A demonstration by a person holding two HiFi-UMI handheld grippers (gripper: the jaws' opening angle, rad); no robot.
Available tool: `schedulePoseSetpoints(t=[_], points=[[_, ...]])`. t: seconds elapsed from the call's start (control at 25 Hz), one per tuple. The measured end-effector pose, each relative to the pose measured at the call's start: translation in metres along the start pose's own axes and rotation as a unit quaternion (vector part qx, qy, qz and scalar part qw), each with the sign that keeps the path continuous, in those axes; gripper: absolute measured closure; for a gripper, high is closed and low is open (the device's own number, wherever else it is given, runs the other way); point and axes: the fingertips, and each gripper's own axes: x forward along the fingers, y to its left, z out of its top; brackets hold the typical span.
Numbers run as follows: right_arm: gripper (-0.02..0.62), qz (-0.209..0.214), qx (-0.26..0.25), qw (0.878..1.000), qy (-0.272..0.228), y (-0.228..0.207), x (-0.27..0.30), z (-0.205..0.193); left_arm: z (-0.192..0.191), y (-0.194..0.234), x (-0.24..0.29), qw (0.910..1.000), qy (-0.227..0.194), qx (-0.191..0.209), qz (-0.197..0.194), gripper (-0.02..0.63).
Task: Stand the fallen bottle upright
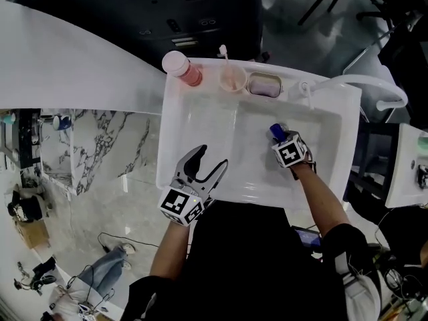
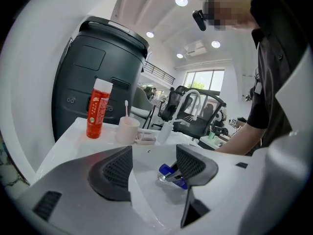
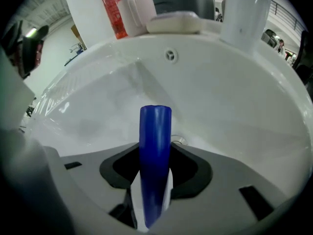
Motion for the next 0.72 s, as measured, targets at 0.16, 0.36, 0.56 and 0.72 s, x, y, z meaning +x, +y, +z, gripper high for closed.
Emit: schedulePoseSetpoints(t=[0.16,0.36,0.56,0.72], points=[[0.419,-0.014,0.021,0.996,-0.089,0.002,-0.038,0.023,0.005,-0.009,0.006,0.9996,-0.008,0.008,-0.024,0.311],[0.419,-0.051,0.051,0.979,-0.191,-0.009,-0.091,0.043,0.009,-0.019,0.013,0.9980,-0.013,0.022,-0.058,0.311],[0.419,-0.077,0.073,0.960,-0.259,-0.018,-0.142,0.059,0.024,-0.029,0.023,0.9953,-0.022,0.038,-0.086,0.311],[0.419,-0.101,0.082,0.947,-0.295,-0.031,-0.173,0.067,0.037,-0.040,0.035,0.9919,-0.028,0.055,-0.111,0.311]])
